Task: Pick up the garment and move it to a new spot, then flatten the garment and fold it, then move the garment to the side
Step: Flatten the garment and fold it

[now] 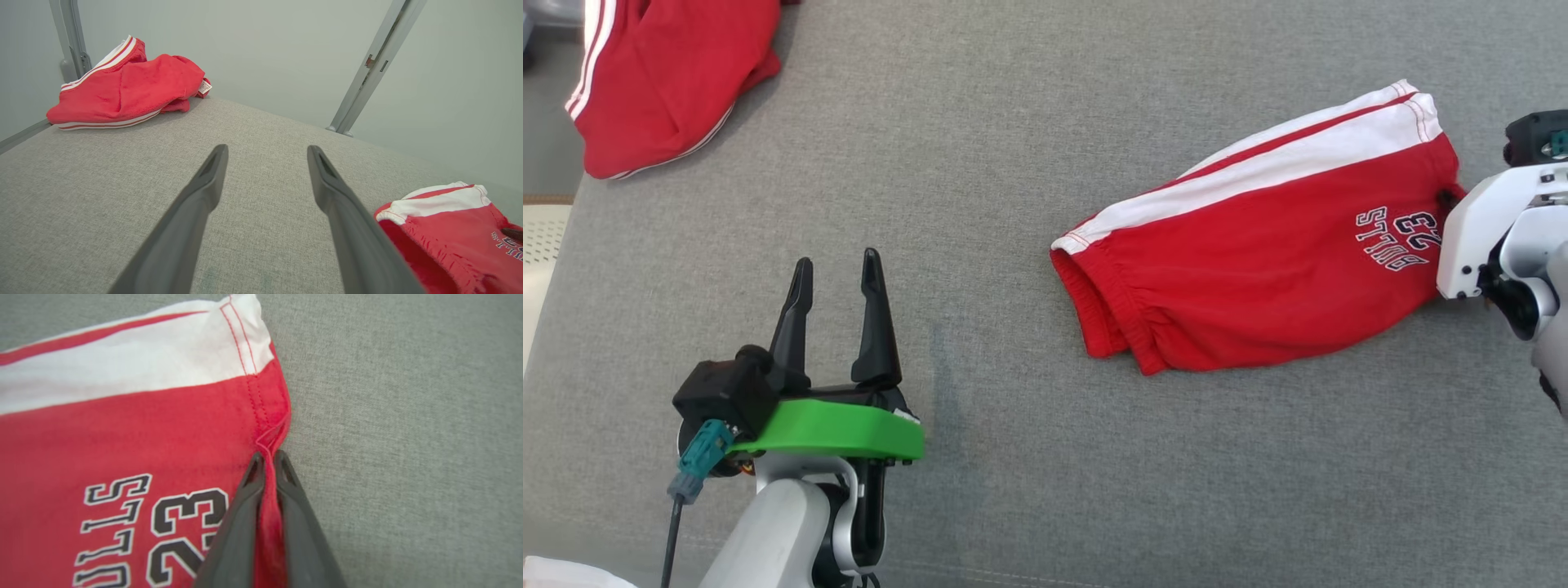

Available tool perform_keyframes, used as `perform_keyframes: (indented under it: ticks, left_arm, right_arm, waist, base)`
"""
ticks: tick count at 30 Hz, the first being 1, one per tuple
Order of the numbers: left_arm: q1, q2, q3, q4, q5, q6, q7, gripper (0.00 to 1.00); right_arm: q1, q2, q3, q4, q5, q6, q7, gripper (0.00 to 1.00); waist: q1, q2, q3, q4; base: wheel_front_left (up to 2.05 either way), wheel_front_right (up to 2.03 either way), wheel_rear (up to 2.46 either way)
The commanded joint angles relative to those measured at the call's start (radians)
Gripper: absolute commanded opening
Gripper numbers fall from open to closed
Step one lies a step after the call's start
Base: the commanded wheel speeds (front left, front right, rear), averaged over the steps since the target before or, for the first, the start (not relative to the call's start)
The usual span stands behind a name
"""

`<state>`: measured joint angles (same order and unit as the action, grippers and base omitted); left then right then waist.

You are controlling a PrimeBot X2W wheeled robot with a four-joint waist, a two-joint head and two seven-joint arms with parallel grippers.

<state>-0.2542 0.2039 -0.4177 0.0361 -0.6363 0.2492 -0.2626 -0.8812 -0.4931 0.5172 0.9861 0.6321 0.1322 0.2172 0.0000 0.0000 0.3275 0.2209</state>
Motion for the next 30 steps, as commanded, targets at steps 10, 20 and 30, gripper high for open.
perform_keyframes:
  ticks: [10, 20, 30]
  left_arm:
    - [0.024, 0.000, -0.011, 0.045, 0.031, -0.025, -0.001, 1.00]
    - [0.047, 0.010, -0.023, 0.068, 0.025, -0.024, 0.009, 1.00]
    - [0.056, 0.014, -0.029, 0.089, 0.025, -0.023, 0.008, 1.00]
  right_arm:
    - [0.113, 0.030, -0.020, -0.046, 0.112, -0.002, -0.159, 0.00]
    - [0.286, 0.062, -0.096, -0.129, 0.186, -0.002, -0.334, 0.00]
    - [0.355, 0.125, -0.142, -0.157, 0.155, -0.002, -0.380, 0.00]
  waist:
    - [0.0000, 0.0000, -0.084, -0.098]
    - [0.0000, 0.0000, -0.141, -0.229]
    - [0.0000, 0.0000, -0.160, -0.280]
  base:
    - [0.00, 0.00, 0.00]
    - [0.00, 0.00, 0.00]
    - [0.00, 0.00, 0.00]
